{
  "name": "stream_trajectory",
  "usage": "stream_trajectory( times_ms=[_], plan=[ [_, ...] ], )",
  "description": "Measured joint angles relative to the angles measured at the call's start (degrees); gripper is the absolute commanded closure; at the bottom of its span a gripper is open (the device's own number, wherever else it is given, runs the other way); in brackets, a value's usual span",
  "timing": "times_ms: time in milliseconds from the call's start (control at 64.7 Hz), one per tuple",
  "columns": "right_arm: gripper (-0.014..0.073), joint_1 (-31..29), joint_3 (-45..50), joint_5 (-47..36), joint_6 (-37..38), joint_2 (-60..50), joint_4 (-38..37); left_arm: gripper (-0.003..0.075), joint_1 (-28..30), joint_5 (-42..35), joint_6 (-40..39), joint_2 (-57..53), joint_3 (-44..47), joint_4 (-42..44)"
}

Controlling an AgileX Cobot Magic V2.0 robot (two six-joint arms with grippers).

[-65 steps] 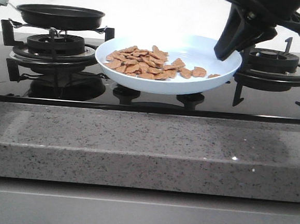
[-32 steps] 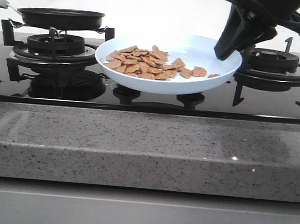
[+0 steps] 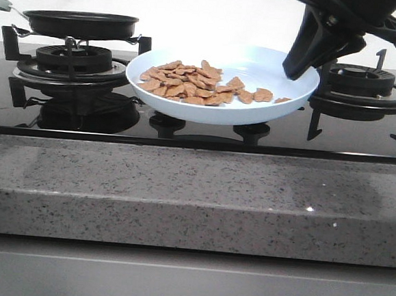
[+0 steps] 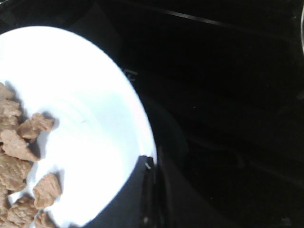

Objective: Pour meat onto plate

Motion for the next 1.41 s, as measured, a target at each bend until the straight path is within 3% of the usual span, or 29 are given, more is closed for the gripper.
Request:
stream_trajectory(
  times_ms=[216, 494, 726, 1112, 1406],
  plan=[
    [0.0713, 0.00, 0.00, 0.00, 0.00, 0.00, 0.00, 0.0207, -2.15, -0.35, -3.80, -9.77, 0.00, 11.60],
    [0.0713, 0.00, 0.00, 0.00, 0.00, 0.00, 0.00, 0.0207, -18.57, -1.48, -19.46, -22.20, 0.56, 40.63],
    [0.0713, 0.00, 0.00, 0.00, 0.00, 0.00, 0.00, 0.0207, -29.64, -2.29, -34.05, -32.67, 8.37, 61.16],
    [0.0713, 0.00, 0.00, 0.00, -0.03, 0.00, 0.00, 0.0206, -31.51, -2.52, -36.80, -46.90, 21.43, 64.38],
    [0.0713, 0.00, 0.00, 0.00, -0.03, 0.00, 0.00, 0.0207, -31.51, -2.52, -36.80, -48.83, 23.07, 64.48]
  ],
)
